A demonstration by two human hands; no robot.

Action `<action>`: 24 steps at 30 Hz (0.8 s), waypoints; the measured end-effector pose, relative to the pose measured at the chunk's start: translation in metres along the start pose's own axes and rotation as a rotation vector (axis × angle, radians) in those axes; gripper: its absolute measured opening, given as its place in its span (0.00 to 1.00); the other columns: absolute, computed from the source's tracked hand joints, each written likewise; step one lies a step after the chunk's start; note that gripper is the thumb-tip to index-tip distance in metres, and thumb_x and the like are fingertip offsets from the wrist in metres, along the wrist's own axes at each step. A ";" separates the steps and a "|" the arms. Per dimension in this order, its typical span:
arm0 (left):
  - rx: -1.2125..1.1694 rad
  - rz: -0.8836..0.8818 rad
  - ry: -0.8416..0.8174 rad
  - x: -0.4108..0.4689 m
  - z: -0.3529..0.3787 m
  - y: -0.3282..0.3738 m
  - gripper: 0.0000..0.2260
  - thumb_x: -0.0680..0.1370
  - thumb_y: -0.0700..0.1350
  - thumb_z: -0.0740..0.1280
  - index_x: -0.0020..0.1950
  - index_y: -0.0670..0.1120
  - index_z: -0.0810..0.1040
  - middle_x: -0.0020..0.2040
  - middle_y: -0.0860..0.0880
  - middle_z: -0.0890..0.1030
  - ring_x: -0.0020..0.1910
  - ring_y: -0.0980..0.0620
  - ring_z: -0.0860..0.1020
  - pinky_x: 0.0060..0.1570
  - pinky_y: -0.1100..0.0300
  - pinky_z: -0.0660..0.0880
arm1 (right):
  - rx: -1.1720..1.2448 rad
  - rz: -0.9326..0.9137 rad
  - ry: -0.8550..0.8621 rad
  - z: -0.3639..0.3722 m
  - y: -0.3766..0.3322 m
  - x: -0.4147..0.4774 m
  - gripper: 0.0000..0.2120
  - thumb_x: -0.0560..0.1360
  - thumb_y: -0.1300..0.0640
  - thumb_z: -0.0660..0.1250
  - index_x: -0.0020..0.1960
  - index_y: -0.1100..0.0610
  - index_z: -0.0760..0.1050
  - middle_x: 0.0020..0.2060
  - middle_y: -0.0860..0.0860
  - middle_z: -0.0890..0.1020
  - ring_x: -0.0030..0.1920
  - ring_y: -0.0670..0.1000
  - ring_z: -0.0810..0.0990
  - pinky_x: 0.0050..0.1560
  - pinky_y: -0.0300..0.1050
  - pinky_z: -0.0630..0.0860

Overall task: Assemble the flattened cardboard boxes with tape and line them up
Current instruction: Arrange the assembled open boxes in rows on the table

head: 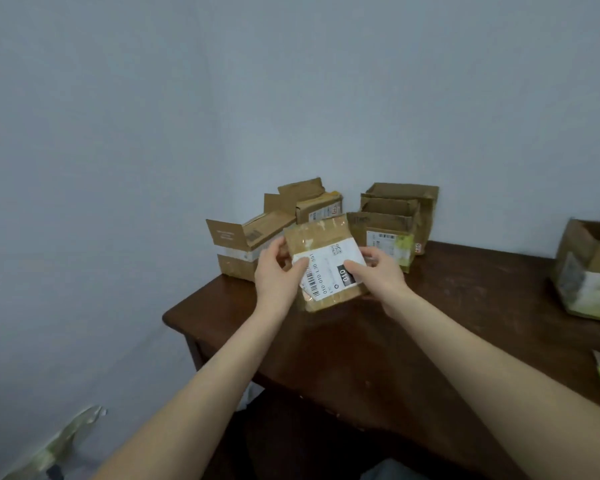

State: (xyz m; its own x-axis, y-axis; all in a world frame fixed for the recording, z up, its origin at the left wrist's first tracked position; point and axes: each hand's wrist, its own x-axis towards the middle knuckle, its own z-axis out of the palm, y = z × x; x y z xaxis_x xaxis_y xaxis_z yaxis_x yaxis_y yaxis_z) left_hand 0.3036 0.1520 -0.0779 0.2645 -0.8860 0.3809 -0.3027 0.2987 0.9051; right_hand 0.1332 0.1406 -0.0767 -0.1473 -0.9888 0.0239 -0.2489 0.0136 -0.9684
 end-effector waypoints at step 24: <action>0.620 0.007 -0.445 0.046 0.118 0.049 0.35 0.66 0.70 0.63 0.50 0.39 0.81 0.53 0.39 0.80 0.48 0.45 0.79 0.47 0.52 0.77 | -0.344 0.218 0.140 -0.098 -0.021 0.050 0.08 0.79 0.62 0.55 0.44 0.62 0.71 0.46 0.61 0.79 0.45 0.63 0.82 0.45 0.58 0.82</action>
State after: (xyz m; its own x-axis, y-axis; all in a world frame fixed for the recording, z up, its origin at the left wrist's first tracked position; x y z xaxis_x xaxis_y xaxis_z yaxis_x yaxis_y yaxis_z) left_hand 0.1932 0.0840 -0.0382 -0.0931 -0.9834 0.1555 -0.7965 0.1673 0.5810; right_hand 0.0373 0.1051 -0.0309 -0.3543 -0.9279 -0.1158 -0.4984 0.2922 -0.8162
